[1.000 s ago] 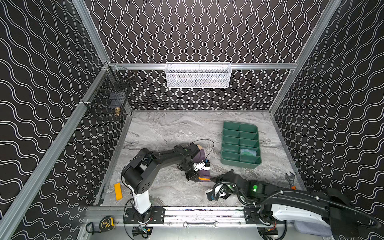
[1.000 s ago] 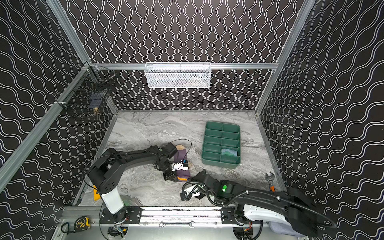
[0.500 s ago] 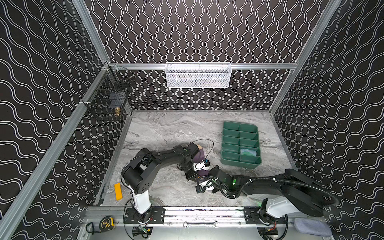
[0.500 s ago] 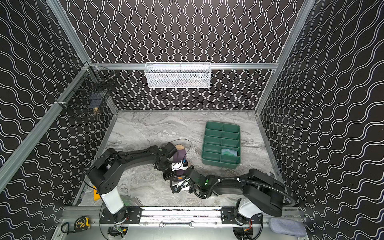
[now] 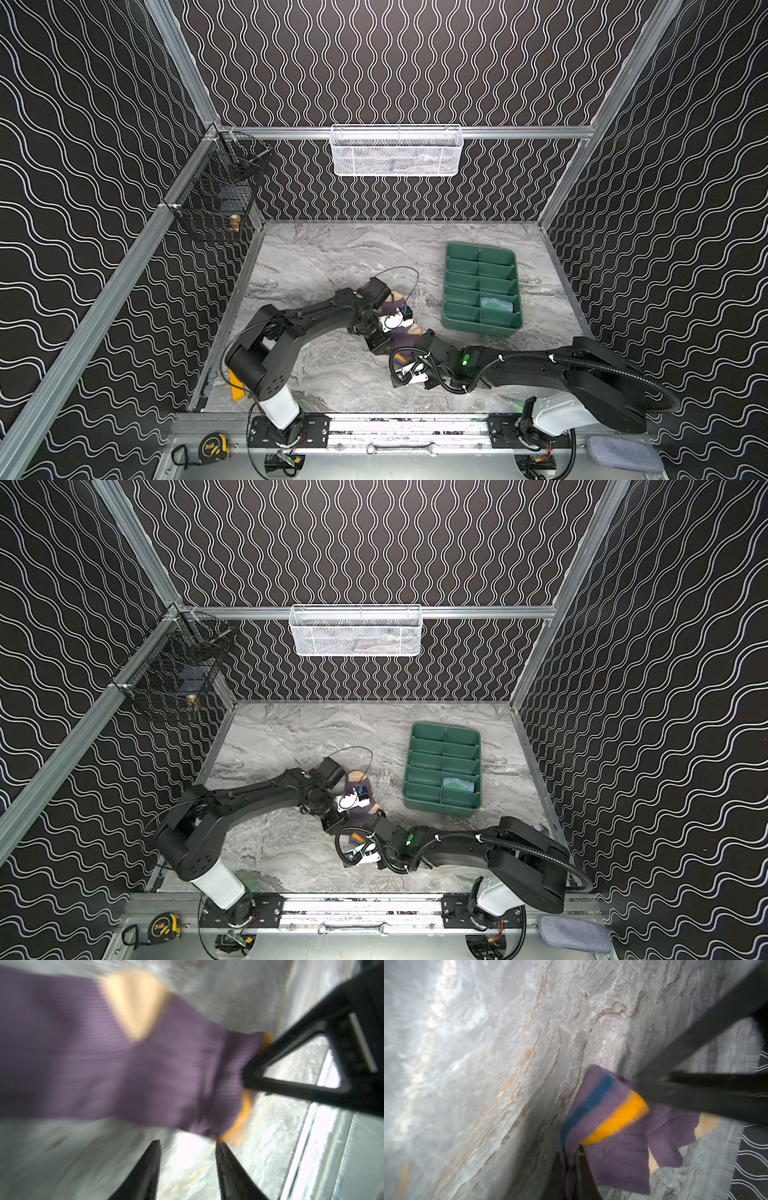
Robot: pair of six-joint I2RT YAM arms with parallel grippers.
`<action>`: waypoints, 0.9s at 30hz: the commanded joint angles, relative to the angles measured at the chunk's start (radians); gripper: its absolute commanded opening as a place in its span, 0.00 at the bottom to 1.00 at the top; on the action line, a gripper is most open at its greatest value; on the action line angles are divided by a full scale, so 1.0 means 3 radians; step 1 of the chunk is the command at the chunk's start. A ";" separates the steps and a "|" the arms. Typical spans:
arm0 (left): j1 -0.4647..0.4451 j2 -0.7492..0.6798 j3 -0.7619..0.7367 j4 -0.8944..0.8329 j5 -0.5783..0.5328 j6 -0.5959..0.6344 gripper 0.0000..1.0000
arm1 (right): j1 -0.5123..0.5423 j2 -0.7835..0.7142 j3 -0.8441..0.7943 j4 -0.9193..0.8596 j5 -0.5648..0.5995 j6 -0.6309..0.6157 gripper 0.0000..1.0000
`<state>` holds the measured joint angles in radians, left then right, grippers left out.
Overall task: Roll the socks
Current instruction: 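Bring the right gripper back to pinch the rolled cuff beside the left gripper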
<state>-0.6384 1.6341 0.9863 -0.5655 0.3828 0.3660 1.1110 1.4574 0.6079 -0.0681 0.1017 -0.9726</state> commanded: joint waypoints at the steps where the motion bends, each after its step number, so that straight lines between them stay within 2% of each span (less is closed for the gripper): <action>1: 0.0096 -0.0142 -0.0029 0.0357 -0.0375 -0.0313 0.50 | 0.0000 -0.0065 0.0079 -0.0569 -0.0197 0.0151 0.00; 4: 0.0126 -0.0051 0.0086 0.0573 -0.0614 -0.0519 0.50 | 0.0004 -0.0098 0.0201 -0.0831 -0.0323 0.0193 0.00; 10: 0.0128 0.0580 0.0580 0.0659 -0.0895 -0.0732 0.42 | 0.0004 0.0010 0.0495 -0.1283 -0.0517 0.0199 0.00; 18: 0.0119 0.1082 0.0926 0.0547 -0.0820 -0.0630 0.36 | -0.0044 0.0389 0.1089 -0.1856 -0.0882 0.0197 0.00; 23: 0.0119 0.1183 0.1017 0.0542 -0.0775 -0.0579 0.35 | -0.0313 0.0935 0.1709 -0.2501 -0.1392 0.0296 0.00; 27: 0.0121 0.1221 0.1088 0.0520 -0.0705 -0.0572 0.34 | -0.0484 0.1254 0.2010 -0.2797 -0.1654 0.0317 0.00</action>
<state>-0.6025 1.9926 1.3033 -0.3904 0.1524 0.1837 0.9874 1.7939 1.1667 -0.7628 -0.2825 -0.8833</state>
